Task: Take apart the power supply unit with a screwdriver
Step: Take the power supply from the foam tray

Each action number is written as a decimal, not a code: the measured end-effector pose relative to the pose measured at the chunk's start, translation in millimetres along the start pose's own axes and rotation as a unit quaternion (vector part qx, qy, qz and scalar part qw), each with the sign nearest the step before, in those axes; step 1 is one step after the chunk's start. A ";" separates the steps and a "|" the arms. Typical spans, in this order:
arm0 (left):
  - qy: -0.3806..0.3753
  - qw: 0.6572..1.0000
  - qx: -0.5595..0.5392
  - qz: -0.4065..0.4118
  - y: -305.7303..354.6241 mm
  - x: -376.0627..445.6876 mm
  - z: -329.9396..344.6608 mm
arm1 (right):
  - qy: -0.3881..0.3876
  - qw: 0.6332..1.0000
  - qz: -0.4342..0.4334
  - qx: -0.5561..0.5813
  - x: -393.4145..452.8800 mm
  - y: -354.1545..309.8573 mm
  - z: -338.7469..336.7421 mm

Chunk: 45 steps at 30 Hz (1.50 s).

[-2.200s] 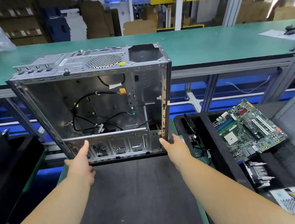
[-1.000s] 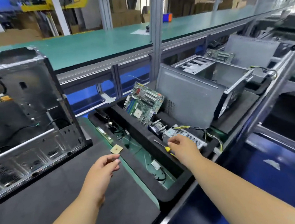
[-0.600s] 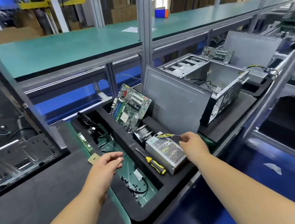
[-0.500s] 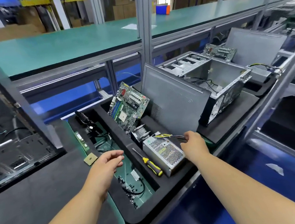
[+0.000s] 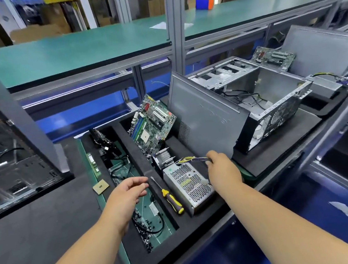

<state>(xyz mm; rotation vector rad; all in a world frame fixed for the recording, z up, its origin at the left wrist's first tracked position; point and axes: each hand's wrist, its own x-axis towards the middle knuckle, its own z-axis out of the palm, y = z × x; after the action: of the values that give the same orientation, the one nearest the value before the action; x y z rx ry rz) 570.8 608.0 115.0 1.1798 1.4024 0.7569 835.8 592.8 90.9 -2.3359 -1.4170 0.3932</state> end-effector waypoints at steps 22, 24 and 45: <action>0.022 1.000 -0.003 -0.017 -1.1 -4.3 0.1 | -0.185 0.981 0.033 -0.055 2.0 -35.3 30.8; 0.024 1.000 -0.003 -0.019 -1.5 -3.5 -1.0 | -0.191 0.979 0.036 -0.062 3.8 -37.1 31.3; 0.053 0.998 -0.025 -0.024 -7.0 -12.3 -29.1 | -0.131 0.989 0.030 -0.056 -0.1 -49.2 27.9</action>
<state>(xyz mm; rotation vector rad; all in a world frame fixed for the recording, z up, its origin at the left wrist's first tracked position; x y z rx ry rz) 539.9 599.3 118.3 1.0768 1.4848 0.8275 785.3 618.2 88.6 -2.4933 -1.5232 0.6758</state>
